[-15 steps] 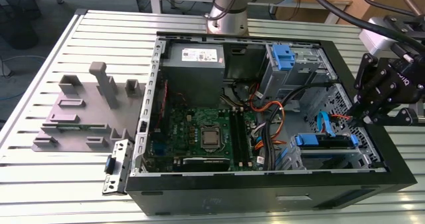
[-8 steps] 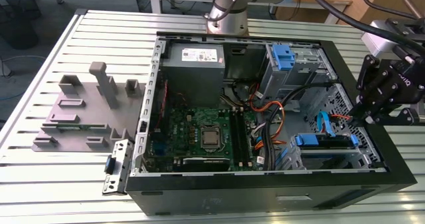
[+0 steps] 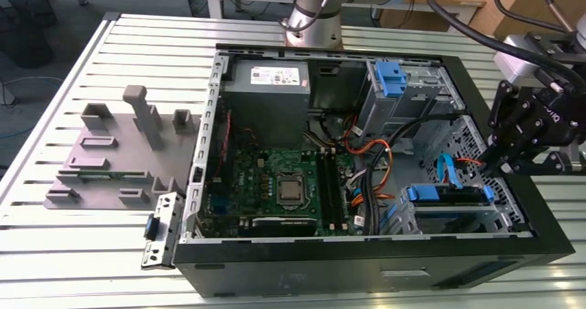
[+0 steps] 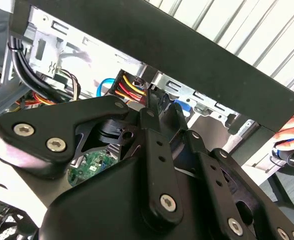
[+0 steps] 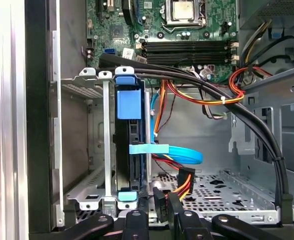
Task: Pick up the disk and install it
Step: 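Insert the second disk wire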
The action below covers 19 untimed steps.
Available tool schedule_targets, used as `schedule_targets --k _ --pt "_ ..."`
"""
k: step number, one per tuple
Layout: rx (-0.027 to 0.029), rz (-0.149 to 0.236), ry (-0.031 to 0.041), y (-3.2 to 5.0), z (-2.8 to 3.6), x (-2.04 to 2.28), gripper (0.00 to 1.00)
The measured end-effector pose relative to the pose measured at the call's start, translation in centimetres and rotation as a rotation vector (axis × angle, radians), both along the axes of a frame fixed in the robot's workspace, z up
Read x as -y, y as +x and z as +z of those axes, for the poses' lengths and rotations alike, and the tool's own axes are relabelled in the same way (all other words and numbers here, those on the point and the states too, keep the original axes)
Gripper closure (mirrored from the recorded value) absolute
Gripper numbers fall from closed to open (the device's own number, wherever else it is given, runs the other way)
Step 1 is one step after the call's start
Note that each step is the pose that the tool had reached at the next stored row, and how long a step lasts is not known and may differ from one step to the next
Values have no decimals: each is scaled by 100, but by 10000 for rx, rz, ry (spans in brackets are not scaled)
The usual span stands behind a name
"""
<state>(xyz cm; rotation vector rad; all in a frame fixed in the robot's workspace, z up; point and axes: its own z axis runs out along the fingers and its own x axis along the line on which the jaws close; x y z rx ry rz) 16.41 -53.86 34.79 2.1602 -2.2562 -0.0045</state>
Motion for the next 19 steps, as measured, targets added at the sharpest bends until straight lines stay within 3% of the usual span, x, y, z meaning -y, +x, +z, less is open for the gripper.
schedule_targets --k 10,19 --pt "0 1 -221 -30 -60 -1 71" --pt "-1 -1 -265 -101 -73 -3 71"
